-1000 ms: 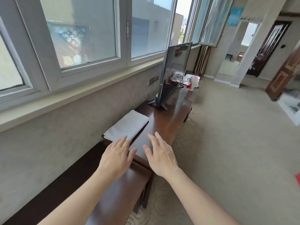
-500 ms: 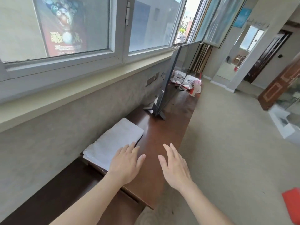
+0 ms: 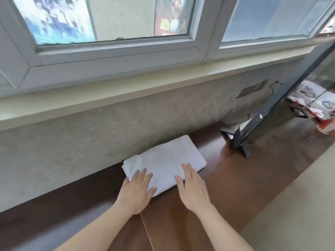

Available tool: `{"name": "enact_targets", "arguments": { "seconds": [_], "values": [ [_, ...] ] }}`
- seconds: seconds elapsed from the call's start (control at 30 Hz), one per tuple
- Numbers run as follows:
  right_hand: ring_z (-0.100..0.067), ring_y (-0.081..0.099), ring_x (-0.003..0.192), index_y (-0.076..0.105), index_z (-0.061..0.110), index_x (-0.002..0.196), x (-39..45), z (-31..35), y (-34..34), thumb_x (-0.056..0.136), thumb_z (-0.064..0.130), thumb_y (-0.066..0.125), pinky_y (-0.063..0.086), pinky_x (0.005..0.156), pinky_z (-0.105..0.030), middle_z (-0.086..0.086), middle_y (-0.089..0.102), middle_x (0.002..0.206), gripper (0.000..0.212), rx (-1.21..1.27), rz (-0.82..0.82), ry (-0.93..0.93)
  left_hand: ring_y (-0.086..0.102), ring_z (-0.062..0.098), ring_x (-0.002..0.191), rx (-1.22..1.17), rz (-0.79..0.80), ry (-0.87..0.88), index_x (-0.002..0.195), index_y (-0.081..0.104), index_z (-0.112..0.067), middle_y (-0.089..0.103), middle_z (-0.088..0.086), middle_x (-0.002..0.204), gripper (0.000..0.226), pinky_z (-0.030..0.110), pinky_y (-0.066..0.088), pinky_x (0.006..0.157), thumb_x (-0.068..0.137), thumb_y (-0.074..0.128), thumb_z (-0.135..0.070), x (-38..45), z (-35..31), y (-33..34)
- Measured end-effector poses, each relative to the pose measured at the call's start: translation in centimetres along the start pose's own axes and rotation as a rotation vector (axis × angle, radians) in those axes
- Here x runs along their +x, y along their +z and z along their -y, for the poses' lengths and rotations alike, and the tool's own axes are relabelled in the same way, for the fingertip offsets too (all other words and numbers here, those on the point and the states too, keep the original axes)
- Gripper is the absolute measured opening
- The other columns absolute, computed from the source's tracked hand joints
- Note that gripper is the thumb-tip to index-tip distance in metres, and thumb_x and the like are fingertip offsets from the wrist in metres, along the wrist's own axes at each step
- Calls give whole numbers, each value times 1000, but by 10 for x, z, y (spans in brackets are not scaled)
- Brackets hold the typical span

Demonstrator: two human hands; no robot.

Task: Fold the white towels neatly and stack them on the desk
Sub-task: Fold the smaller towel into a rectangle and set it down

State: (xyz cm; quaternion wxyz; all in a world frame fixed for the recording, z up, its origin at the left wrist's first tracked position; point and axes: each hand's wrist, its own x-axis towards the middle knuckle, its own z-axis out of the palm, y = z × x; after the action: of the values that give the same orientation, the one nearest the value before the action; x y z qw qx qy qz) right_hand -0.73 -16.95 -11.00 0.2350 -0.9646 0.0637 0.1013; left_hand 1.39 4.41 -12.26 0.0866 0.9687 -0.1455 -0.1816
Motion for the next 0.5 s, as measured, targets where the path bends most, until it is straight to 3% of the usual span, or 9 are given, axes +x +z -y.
{"name": "enact_targets", "arguments": {
  "seconds": [0.13,0.2,0.33,0.43,0.5],
  "values": [
    [-23,15,154,15,28,160,52,-22,7,105,54,22,17,123,-39,-1,11,169,62,-112,82,-123,-9,21,155,-70,48,-207,160,6,-32,-9,-4,168,68,51,22,121,100,19,-63,20,1,18],
    [-25,10,155,14,30,160,73,-32,13,103,57,17,13,124,-42,-1,8,169,63,-227,144,-241,-9,24,155,-61,57,-240,159,11,-33,-8,-2,168,70,55,22,119,99,27,-65,26,1,29],
    [-25,-6,156,10,36,160,93,-43,35,99,66,23,-6,124,-48,4,-2,169,69,-365,281,-515,35,29,146,110,-48,-58,142,54,-21,40,8,157,75,47,26,115,87,40,-69,31,-4,55],
    [-25,-22,153,-2,37,160,97,-54,50,91,75,31,-13,121,-54,5,-20,166,85,-399,324,-583,49,24,137,82,-86,100,139,55,-22,49,1,151,72,39,35,117,80,58,-64,40,-17,70],
    [-28,-10,155,3,36,161,99,-62,56,89,70,39,-6,120,-55,2,-10,168,87,-435,283,-622,56,24,131,48,-104,95,135,59,-22,55,-2,145,82,40,44,108,66,80,-62,48,-25,73]
  ]
}}
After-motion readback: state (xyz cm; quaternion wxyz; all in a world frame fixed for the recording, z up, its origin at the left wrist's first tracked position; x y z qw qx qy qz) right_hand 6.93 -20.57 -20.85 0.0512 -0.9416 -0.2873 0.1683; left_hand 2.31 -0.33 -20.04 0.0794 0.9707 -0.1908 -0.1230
